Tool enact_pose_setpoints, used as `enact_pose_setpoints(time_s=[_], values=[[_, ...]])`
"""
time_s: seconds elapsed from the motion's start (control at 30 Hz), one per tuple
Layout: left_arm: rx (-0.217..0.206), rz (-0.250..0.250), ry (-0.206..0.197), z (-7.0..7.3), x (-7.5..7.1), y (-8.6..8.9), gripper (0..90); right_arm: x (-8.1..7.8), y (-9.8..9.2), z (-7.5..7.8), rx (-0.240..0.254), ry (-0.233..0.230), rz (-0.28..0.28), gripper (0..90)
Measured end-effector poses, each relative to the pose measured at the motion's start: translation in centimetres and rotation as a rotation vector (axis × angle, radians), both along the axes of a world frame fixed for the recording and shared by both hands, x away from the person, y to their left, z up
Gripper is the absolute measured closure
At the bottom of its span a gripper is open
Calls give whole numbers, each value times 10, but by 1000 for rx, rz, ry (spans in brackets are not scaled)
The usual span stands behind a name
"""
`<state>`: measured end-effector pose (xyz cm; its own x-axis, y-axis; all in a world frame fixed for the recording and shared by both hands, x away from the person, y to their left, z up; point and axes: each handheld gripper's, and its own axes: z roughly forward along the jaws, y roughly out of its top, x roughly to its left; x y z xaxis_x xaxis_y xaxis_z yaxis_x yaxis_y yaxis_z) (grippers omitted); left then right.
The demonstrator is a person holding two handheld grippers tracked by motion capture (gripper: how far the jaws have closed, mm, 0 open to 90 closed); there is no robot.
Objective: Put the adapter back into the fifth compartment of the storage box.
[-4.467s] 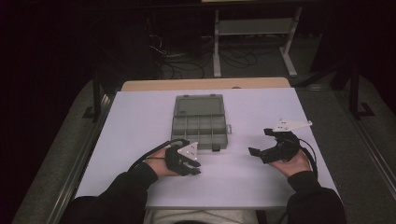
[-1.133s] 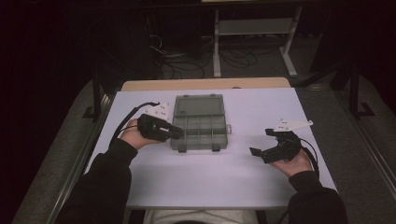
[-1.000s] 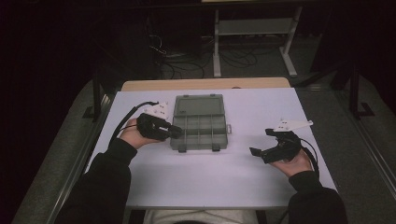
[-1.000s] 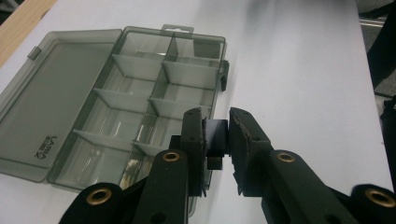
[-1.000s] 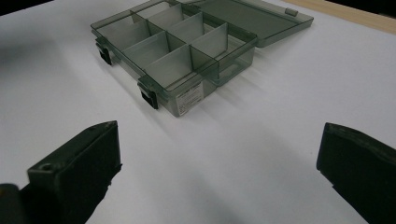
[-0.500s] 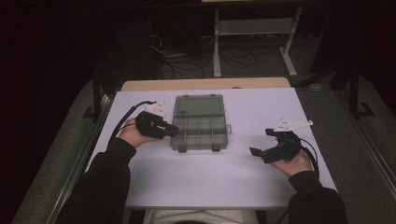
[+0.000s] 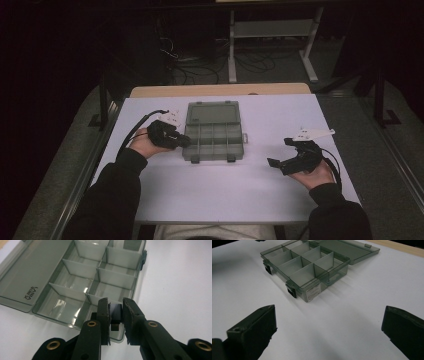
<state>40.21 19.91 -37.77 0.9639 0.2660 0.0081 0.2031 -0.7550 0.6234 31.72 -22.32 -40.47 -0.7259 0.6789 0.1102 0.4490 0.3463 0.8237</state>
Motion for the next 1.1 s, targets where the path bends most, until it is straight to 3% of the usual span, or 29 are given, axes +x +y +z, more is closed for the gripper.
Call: enact_pose_setpoints(time_s=[0.57,0.93,1.1], values=[[45,9,24,-21,12,-11,762,0,0,0,-1,2,4,0],[55,24,31,-25,15,-11,761,0,1,-1,-1,3,5,0],[42,31,37,-23,14,-8,679,0,0,-1,0,3,5,0]])
